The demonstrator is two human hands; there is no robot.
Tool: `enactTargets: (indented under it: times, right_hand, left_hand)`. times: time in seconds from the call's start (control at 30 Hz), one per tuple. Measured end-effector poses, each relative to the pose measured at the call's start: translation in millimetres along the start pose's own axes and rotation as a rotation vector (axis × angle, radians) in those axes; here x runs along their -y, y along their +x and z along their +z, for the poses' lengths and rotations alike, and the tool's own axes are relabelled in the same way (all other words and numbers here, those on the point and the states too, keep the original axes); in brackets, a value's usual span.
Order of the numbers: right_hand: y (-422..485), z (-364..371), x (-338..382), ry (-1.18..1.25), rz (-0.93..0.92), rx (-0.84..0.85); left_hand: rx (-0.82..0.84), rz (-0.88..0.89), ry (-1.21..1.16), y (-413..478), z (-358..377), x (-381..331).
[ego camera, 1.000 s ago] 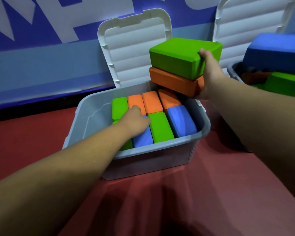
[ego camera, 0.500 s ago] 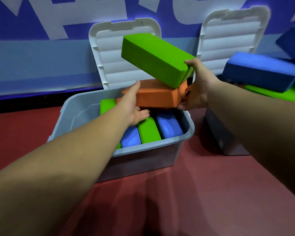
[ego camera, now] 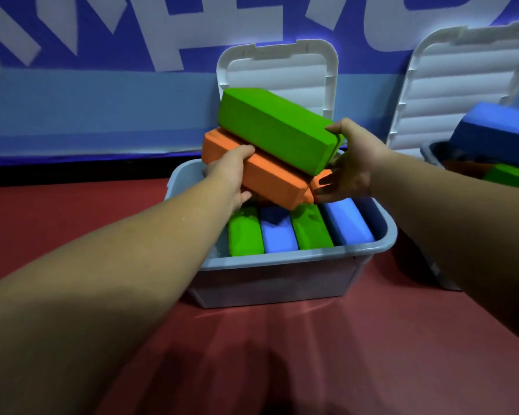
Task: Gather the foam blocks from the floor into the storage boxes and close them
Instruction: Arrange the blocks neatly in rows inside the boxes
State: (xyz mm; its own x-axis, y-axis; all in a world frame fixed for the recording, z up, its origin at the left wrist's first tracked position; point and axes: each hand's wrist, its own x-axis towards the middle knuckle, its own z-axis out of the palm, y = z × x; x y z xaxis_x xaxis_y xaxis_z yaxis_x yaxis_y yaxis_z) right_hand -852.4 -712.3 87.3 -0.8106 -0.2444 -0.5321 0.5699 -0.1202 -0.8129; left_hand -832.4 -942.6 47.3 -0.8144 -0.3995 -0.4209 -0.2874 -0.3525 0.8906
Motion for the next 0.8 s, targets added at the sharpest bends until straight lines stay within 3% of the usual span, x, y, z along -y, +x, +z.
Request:
enactTargets:
  times: [0.17, 0.43, 0.57, 0.8]
  right_hand:
    - [9, 31, -2, -0.030, -0.054, 0.010]
    - [14, 64, -9, 0.149, -0.152, 0.109]
    - [17, 78, -13, 0.174, -0.177, 0.045]
    - [22, 96, -19, 0.284, -0.233, -0.079]
  left_hand:
    - [-0.065, 0.063, 0.026, -5, -45, -24]
    - [-0.079, 0.074, 0.131, -7, -100, -52]
    - [-0.066, 0.053, 0.182, -10, -116, -53]
    - [-0.148, 0.226, 0.316, -26, -133, -70]
